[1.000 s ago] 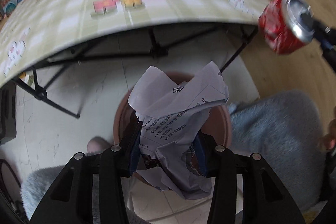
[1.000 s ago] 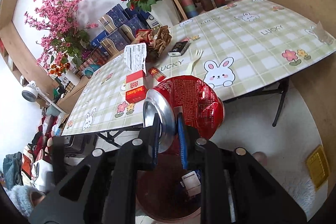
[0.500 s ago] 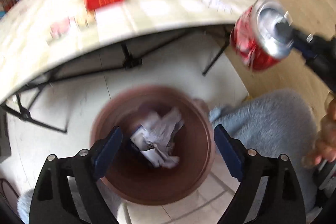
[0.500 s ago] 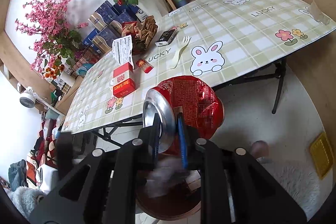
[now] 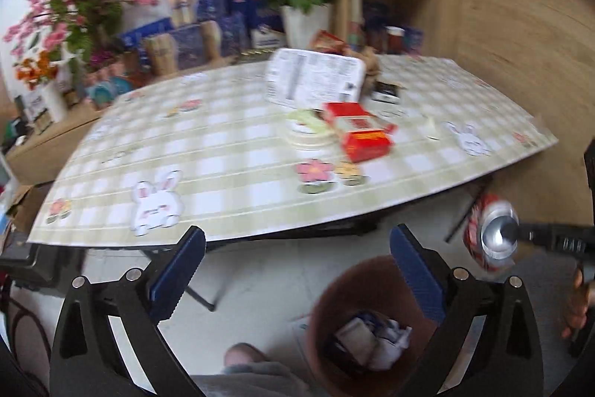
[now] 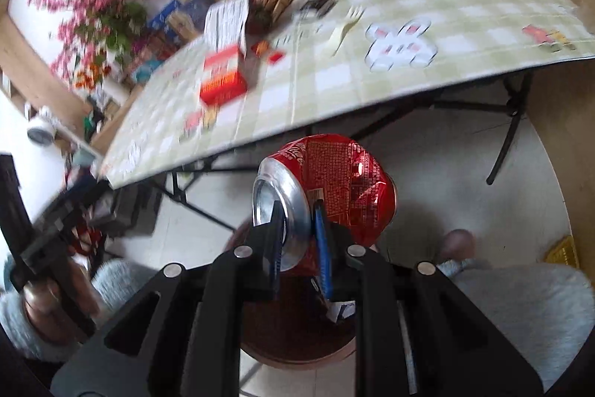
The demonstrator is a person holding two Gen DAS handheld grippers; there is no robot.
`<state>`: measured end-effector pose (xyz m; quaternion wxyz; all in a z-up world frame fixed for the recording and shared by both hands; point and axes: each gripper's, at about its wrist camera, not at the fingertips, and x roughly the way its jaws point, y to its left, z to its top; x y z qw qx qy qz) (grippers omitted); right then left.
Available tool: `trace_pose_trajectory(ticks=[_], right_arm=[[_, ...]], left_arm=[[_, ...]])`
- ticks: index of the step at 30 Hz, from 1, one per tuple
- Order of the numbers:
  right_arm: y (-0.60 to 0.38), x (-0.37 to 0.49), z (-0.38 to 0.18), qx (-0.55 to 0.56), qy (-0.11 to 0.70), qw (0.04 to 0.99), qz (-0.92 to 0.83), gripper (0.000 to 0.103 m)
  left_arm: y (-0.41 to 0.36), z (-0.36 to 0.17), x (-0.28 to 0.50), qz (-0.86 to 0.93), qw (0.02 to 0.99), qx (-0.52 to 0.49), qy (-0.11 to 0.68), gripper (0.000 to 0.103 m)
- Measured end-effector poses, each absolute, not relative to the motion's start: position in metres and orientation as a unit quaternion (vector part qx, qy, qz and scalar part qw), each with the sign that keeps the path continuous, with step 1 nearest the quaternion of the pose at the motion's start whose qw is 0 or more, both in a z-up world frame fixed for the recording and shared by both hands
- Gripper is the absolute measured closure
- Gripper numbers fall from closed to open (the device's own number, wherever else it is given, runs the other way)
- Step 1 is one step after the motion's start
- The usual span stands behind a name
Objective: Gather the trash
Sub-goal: 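Lower the red can with the right tool into the bin and release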
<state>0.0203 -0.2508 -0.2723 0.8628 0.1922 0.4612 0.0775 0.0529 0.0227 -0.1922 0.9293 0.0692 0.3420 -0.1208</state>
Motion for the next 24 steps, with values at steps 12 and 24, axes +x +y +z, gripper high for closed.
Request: trace_pose_trajectory(ticks=[12,24], right_arm=[[-0.189,0.036,-0.345,0.062,0.577,0.808,0.103,0.084],[-0.185,0.031,-0.34,0.016,0.565,0.821,0.081,0.044]], left_arm=[[0.034,-0.218,0.05,-0.123,0.923,0.073,0.358,0.006],[0.046,-0.223,0.056,-0.117,0.92,0.033,0.373,0.006]])
